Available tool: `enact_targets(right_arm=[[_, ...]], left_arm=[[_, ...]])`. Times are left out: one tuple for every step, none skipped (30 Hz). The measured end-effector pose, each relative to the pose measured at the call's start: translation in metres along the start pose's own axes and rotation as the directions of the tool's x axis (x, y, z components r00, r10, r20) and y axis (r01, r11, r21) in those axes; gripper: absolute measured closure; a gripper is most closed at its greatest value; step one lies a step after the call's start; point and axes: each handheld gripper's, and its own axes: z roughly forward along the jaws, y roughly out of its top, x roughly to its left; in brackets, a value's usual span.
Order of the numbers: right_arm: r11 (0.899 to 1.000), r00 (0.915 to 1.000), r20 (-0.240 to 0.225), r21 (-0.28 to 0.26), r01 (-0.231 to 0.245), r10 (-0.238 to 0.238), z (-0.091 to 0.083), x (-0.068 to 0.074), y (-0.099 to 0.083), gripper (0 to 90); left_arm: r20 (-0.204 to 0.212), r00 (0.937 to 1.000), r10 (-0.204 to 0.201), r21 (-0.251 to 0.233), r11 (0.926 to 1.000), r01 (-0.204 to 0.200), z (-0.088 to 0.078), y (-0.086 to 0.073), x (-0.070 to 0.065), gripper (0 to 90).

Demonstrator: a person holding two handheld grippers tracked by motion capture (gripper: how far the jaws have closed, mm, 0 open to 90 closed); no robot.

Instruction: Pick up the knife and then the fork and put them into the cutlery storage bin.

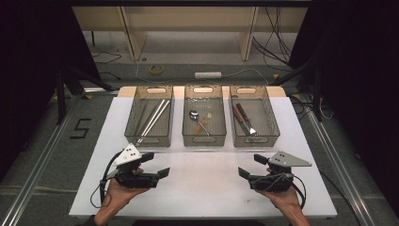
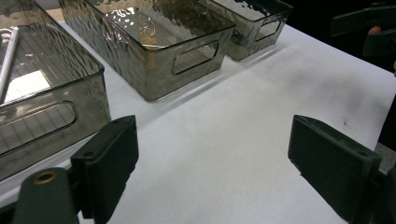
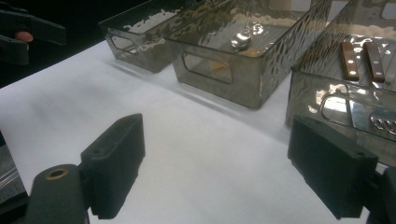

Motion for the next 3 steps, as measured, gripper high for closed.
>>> enact_targets(right_arm=[[1.0, 1.0, 0.0, 0.001, 0.001, -0.001, 0.0001, 0.0, 0.0, 19.9], [1.0, 1.0, 0.0, 0.001, 0.0, 0.0, 0.0001, 0.0001, -0.0001, 19.9], [1.0, 1.0, 0.0, 0.001, 0.0, 0.0, 0.0002, 0.0001, -0.0001, 19.9]], left_arm=[[0.0, 1.0, 0.002, 0.0, 1.0, -0.002, 0.0, 0.0, 0.0002, 15.6], [0.0, 1.0, 0.0, 0.0, 1.0, 0.0, 0.0, 0.0, 0.0001, 15.6], [0.0, 1.0, 0.0, 0.0, 1.0, 0.0, 0.0, 0.0, 0.0001, 15.6]])
